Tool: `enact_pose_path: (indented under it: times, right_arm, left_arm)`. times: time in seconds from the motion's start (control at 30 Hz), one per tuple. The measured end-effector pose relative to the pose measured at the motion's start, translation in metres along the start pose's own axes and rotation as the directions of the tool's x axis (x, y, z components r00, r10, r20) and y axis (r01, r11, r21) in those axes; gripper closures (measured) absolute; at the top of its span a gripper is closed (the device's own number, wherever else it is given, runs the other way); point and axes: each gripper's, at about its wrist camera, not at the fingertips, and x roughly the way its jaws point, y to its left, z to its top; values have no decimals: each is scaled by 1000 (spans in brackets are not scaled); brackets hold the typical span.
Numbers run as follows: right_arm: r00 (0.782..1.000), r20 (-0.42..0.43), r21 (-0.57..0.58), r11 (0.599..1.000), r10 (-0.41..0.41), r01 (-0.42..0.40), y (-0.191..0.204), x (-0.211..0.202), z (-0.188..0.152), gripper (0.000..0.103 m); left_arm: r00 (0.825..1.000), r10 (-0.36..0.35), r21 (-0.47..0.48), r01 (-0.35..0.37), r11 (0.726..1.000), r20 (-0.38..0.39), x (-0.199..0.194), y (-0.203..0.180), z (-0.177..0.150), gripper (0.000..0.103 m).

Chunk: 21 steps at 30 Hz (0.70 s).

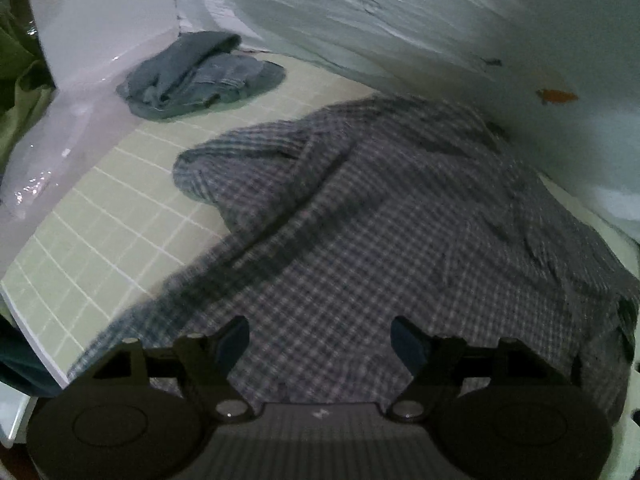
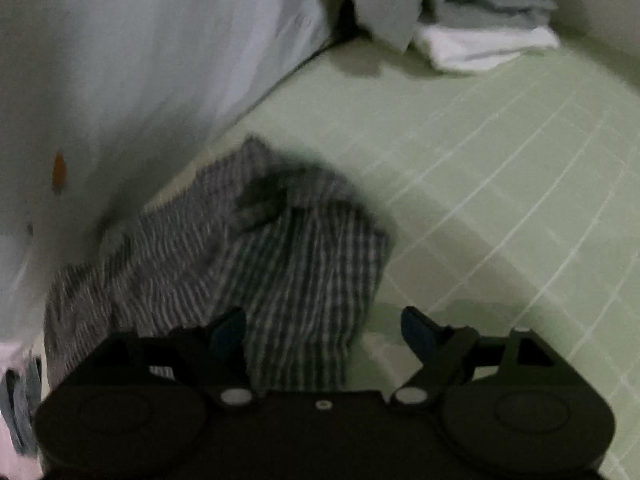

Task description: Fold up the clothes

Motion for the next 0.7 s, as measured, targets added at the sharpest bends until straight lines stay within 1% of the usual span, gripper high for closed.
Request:
enact_pose_path:
  times: [0.07, 0.13, 0.17, 0.2, 0.23, 0.3, 0.37, 0.4, 0.47, 0.5, 0.53, 0.57, 0.6, 0.63, 0.7]
  right_arm:
    - [999, 37, 30, 999, -29, 28, -3, -8, 3, 17]
    - [997, -17, 12, 997, -75, 75, 2, 3, 1, 17]
    - [996, -44, -1, 997, -79, 79, 5, 8, -3, 18]
    - [995, -69, -14, 997, -78, 77, 8, 14, -7, 22]
    - [995, -77, -15, 998, -64, 63, 12, 18, -14, 28]
    - [995, -97, -19, 999, -35, 33, 21, 25, -26, 32]
    - [990, -133, -56, 998, -45, 38, 32, 32, -35, 38]
    - [989, -136, -89, 995, -61, 49, 39, 34, -39, 42]
    - [986, -128, -162, 983, -102, 81, 49, 37, -46, 47]
    - [985, -118, -200, 974, -128, 103, 53, 37, -48, 53]
    - [982, -107, -238, 963, -153, 124, 57, 37, -50, 63]
    - [981, -105, -260, 957, -163, 131, 57, 37, -50, 67]
    - [980, -107, -277, 951, -169, 134, 56, 37, -49, 79]
    - [980, -113, -284, 951, -161, 124, 53, 37, -47, 94]
    - [980, -110, -307, 943, -164, 124, 45, 35, -41, 99]
  left_arm:
    - [1000, 0, -4, 0, 1000, 1, 2, 6, 6, 24]
    - [1000, -11, -2, 11, 1000, -5, 6, 11, 11, 24]
    - [1000, -19, 0, 19, 1000, -10, 8, 13, 14, 24]
    - [1000, -25, 4, 26, 1000, -15, 9, 14, 16, 24]
    - [999, -29, 12, 29, 999, -17, 10, 14, 18, 24]
    - [999, -35, 32, 36, 999, -19, 11, 16, 21, 24]
    - [999, -41, 49, 42, 998, -16, 8, 19, 22, 24]
    - [999, -42, 51, 43, 998, -16, 7, 21, 22, 24]
    - [999, -41, 47, 42, 998, -14, 7, 27, 21, 24]
    - [999, -41, 45, 41, 998, -13, 7, 29, 21, 24]
    - [999, -38, 38, 39, 999, -14, 7, 33, 20, 24]
    - [999, -34, 25, 35, 999, -18, 6, 36, 19, 24]
    - [999, -32, 13, 32, 999, -19, 5, 40, 18, 24]
    - [999, -30, 0, 30, 1000, -19, 4, 43, 16, 24]
    - [1000, -23, -27, 23, 999, -16, 1, 48, 12, 24]
